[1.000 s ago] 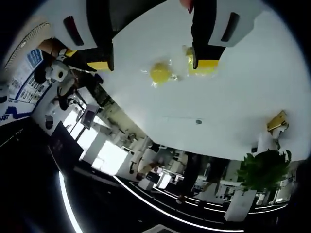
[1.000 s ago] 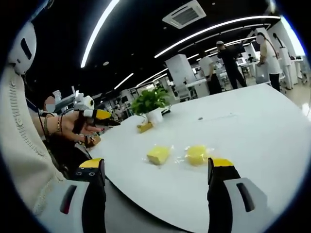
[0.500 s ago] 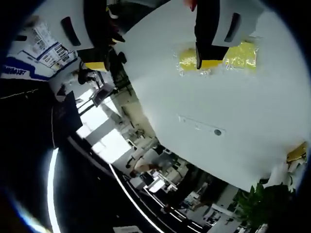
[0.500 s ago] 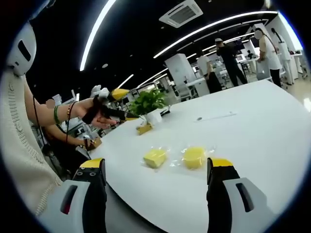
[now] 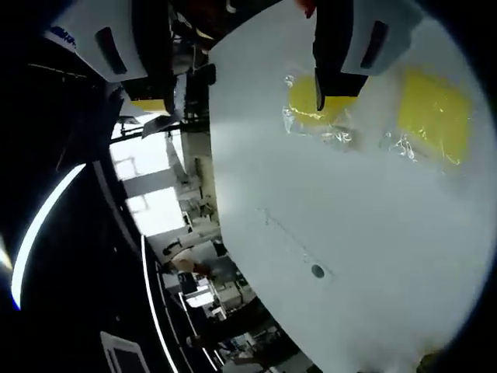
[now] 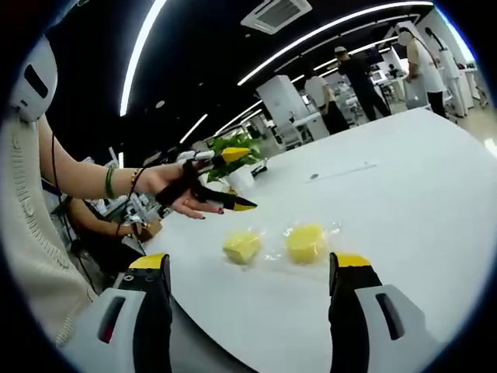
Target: Compare the silicone blocks by pressing each to a similar depth, holding the contact briefly, and releasing to observe deformation and rebound differences across the visible hardness samples.
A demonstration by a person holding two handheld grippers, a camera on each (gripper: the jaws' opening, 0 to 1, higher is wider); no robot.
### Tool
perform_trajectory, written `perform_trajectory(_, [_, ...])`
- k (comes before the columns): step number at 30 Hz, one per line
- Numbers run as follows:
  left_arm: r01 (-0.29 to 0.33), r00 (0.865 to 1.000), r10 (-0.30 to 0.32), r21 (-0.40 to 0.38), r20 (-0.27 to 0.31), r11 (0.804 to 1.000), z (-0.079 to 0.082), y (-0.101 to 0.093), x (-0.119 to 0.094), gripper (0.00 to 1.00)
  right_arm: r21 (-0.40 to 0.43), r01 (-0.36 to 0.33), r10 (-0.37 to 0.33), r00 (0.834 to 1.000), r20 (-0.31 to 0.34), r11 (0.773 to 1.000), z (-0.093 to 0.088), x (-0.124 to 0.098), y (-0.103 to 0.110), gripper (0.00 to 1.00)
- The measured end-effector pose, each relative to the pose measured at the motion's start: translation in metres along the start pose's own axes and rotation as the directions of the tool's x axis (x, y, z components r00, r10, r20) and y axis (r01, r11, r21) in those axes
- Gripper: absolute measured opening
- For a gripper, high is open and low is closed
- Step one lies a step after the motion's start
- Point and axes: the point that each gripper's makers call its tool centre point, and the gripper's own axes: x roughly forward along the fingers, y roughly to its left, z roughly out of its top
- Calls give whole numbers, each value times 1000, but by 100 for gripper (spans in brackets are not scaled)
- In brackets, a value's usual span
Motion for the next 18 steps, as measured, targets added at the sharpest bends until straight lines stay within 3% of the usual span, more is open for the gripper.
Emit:
perform_trajectory(7, [-77,997,77,-15,-20,997,4,41,24,74,27,26,-26,1000,-15,999,-4,1,-14,77])
perform_trajectory(15, [-149,987,147,-27,-60,988,-14,74,49,74,55,53,-52,998,-22,997,-6,3,-28,76])
perform_trajectory(18, [-150,987,147,-41,-62,988,-16,80,56,74,64,65,-63,998,-26,996,-7,4,-34,76])
